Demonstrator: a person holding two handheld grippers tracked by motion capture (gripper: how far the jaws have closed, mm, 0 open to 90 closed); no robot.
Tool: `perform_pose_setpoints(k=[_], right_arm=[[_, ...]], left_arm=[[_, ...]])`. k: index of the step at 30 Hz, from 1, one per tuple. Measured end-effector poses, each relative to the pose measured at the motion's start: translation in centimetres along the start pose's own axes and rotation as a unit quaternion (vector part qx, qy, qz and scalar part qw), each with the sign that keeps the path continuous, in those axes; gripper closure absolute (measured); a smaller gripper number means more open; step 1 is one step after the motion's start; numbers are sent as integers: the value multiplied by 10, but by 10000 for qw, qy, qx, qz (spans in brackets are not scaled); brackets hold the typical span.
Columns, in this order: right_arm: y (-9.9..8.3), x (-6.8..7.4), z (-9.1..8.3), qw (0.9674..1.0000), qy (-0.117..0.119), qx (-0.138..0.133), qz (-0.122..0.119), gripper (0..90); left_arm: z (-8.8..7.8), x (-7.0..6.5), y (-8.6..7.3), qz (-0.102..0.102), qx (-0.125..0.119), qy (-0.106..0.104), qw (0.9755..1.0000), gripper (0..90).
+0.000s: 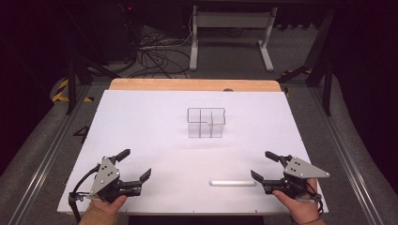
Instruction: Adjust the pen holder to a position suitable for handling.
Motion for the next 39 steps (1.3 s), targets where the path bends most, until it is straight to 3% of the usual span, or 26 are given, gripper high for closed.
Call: perform_pose_setpoints(k=[22,39], right_arm=[[8,2,2,9997,59,162,-168,238],[40,1,16,9990,230,214,-309,232]], left_arm=[[0,0,-1,20,23,32,10000,92],[-1,1,-1,15,40,51,10000,96]])
Point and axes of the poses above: each handheld gripper's, and its own axes: z roughly forward along the jaws, y roughly out of its top, x roughly to its left, the point moved 4 cm from there along z, roughly forward along the jaws, and after that the axes turned 14 degrees about x, right-handed, at the moved point
